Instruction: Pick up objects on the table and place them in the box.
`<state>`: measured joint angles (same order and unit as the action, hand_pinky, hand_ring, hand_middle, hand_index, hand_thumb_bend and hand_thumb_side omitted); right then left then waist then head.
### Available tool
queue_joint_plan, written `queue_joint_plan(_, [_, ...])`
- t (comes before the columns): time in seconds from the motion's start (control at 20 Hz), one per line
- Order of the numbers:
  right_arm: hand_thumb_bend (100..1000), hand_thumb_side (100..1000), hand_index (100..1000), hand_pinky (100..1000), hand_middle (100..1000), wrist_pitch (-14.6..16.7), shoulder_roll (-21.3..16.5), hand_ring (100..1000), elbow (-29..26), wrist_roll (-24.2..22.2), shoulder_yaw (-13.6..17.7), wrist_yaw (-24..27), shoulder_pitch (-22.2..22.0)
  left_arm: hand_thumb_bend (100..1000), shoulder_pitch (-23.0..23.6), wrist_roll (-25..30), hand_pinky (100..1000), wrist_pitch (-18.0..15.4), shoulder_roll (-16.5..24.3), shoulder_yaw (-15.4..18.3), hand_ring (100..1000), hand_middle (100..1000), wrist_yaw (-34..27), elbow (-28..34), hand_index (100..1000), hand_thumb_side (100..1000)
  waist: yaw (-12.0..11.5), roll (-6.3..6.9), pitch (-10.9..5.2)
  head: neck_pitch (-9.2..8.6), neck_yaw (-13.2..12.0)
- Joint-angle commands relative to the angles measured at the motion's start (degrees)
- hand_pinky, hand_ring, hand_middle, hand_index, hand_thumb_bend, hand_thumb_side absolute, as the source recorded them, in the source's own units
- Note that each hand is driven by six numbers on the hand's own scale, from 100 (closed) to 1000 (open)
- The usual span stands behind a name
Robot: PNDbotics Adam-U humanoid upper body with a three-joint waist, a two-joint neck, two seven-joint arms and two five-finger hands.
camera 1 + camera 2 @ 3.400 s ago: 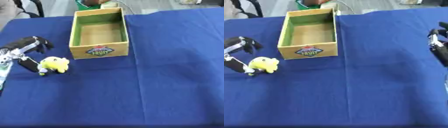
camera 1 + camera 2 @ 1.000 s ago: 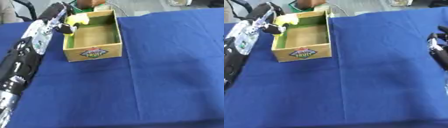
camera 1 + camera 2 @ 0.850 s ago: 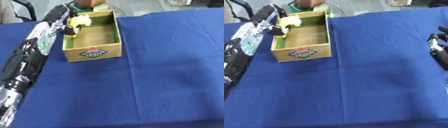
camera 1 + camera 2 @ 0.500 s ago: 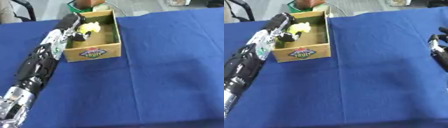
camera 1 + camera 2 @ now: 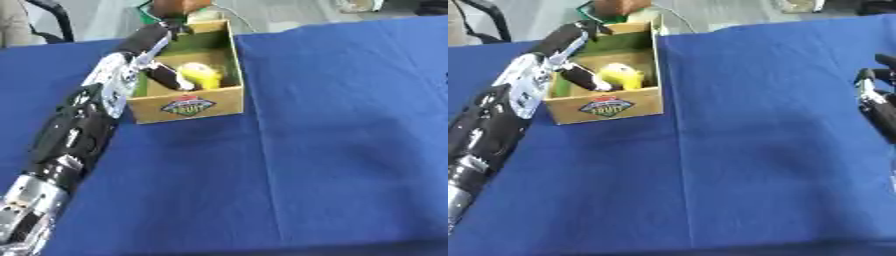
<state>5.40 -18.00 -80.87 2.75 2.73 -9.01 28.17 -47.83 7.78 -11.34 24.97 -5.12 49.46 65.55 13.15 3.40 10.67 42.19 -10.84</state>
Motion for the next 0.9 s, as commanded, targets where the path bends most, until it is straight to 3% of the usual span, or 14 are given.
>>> queue_joint_plan(0.05, [100, 546, 912, 742, 669, 0.0, -1.5, 906, -0.7, 0.4, 0.8, 0.2, 0.6, 1000, 1.3, -1.0, 727, 1.8, 4.0, 1.8, 731, 784, -4.6, 9.3, 858, 402, -0.4, -0.3, -0.72, -0.59, 0.6])
queue_joint_plan(0.15, [100, 544, 912, 742, 669, 0.0, -1.7, 906, -0.7, 0.7, 1.0, 0.1, 0.5, 966, 4.3, -3.4, 681, 4.5, 5.7, 3.0, 671, 734, -8.7, 14.5, 817, 445, -0.9, -0.33, -0.63, -0.7, 1.0])
queue_joint_plan(0.35, [100, 545, 912, 742, 669, -0.1, -1.9, 906, -0.8, 1.0, 1.4, 0.2, 0.4, 902, 12.8, -8.8, 638, 10.3, 7.2, 6.2, 612, 681, -20.7, 22.2, 773, 406, -2.3, -0.31, -0.36, -1.08, 1.7])
queue_joint_plan(0.55, [100, 545, 913, 742, 668, -0.2, -2.1, 905, -1.0, 1.3, 1.6, 0.2, 0.4, 774, 21.9, -13.8, 614, 11.9, 5.0, 9.8, 580, 644, -36.5, 27.7, 747, 378, -3.4, -0.29, -0.04, -1.33, 2.3])
queue_joint_plan(0.65, [100, 545, 913, 742, 668, -0.2, -2.2, 905, -1.0, 1.5, 1.8, 0.3, 0.4, 755, 25.5, -15.7, 613, 12.4, 3.2, 11.4, 579, 643, -42.2, 29.4, 745, 369, -3.7, -0.29, 0.04, -1.44, 2.5])
queue_joint_plan(0.9, [100, 545, 912, 742, 667, -0.2, -2.3, 905, -1.2, 1.8, 2.1, 0.3, 0.4, 720, 31.6, -18.6, 610, 12.9, 0.2, 14.3, 576, 638, -46.6, 32.8, 739, 347, -4.3, -0.35, 0.22, -1.52, 2.8])
